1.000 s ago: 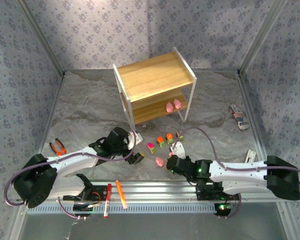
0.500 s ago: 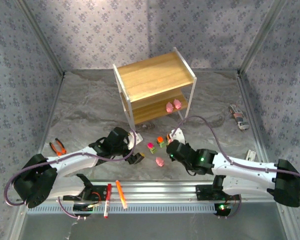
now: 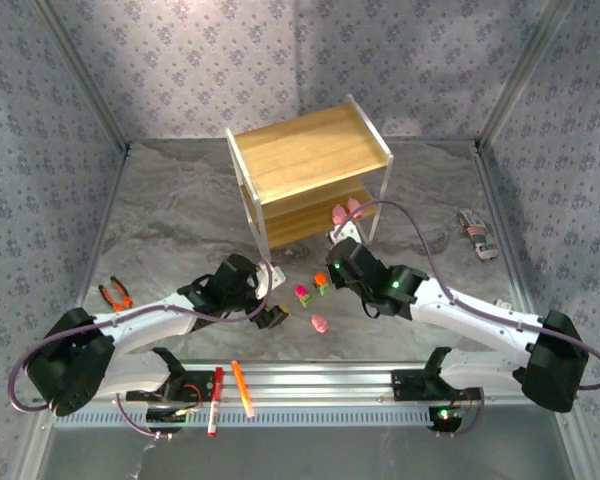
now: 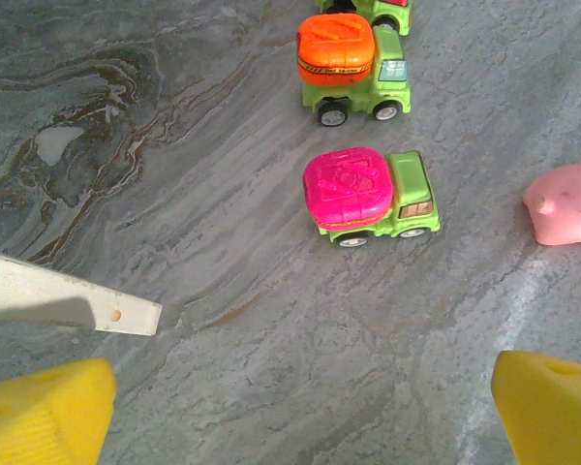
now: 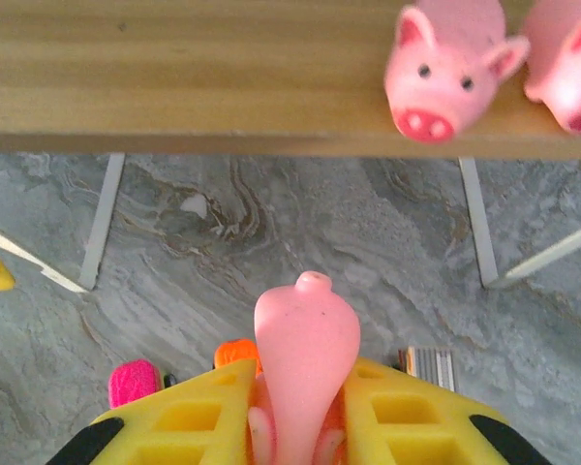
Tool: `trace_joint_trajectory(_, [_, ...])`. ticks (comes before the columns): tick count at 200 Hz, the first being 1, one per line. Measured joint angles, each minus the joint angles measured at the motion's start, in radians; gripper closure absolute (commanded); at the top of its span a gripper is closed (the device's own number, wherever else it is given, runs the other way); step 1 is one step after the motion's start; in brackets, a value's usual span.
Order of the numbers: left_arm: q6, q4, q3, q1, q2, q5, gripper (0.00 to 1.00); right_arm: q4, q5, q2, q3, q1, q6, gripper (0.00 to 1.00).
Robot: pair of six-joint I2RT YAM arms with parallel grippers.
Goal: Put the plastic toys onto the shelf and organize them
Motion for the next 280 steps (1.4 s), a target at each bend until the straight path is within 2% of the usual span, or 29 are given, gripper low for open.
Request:
trace_joint_trajectory(121, [0.0, 0.0, 0.0, 0.0, 0.0, 0.0, 0.0, 0.04, -0.066, 0.127, 0.15, -0.074, -0.077, 0.75])
trace_joint_trajectory(280, [0.0, 0.0, 0.0, 0.0, 0.0, 0.0, 0.01, 0.101, -0.084, 0.218, 0.216, -0.131, -0.125, 0.74])
